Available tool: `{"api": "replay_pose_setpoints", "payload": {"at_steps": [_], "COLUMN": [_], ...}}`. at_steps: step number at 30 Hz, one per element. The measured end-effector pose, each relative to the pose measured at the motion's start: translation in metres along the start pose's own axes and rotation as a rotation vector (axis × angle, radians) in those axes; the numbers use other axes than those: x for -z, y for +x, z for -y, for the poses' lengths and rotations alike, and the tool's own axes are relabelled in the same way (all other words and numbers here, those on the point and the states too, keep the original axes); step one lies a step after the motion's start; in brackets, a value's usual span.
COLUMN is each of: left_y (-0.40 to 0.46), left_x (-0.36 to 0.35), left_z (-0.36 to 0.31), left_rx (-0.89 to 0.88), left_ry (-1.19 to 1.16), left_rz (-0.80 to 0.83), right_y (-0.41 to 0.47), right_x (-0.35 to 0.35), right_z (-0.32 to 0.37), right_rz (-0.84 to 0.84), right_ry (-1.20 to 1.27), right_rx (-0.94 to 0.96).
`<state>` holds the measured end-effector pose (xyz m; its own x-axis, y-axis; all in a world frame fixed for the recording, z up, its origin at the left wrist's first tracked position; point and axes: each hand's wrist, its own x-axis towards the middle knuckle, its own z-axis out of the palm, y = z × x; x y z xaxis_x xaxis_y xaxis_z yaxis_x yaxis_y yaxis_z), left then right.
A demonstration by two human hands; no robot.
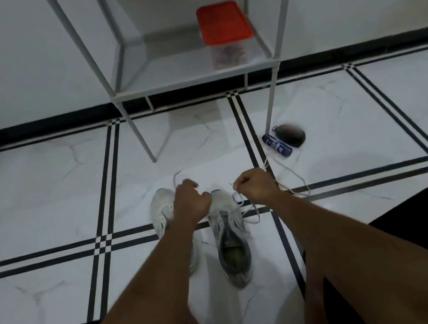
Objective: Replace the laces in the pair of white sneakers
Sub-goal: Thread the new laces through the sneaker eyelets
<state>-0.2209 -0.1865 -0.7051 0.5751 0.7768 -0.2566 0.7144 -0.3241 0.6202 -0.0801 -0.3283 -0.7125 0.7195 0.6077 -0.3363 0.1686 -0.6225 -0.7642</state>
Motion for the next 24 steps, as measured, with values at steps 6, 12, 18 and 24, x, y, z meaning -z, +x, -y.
{"api": "replay_pose_setpoints", "payload": {"at_steps": [6,12,18,24], "left_y": [-0.015,-0.013,-0.011,-0.008], "left_x": [-0.059,-0.065,-0.069,-0.076], "left_z": [0.052,0.078,0.093,0.098], "left_rx": [0.129,0.226,0.267,0.258], "left_ry": [-0.012,-0.388,-0.517,-0.539], "left_rz": [0.289,0.243,0.269,0.296], "right_y": [0.001,-0.005,-0.01,-0.005], "right_x": [-0.051,-0.073,-0.092,-0.101], "right_z": [-0.044,-0.061,-0.056,-0.055], "right_rz": [0.093,0.155,0.12,0.144], "right_ry": [-0.235,-0.276,-0.296,-0.397], "right_rx": [0.085,0.136,0.261,0.291]}}
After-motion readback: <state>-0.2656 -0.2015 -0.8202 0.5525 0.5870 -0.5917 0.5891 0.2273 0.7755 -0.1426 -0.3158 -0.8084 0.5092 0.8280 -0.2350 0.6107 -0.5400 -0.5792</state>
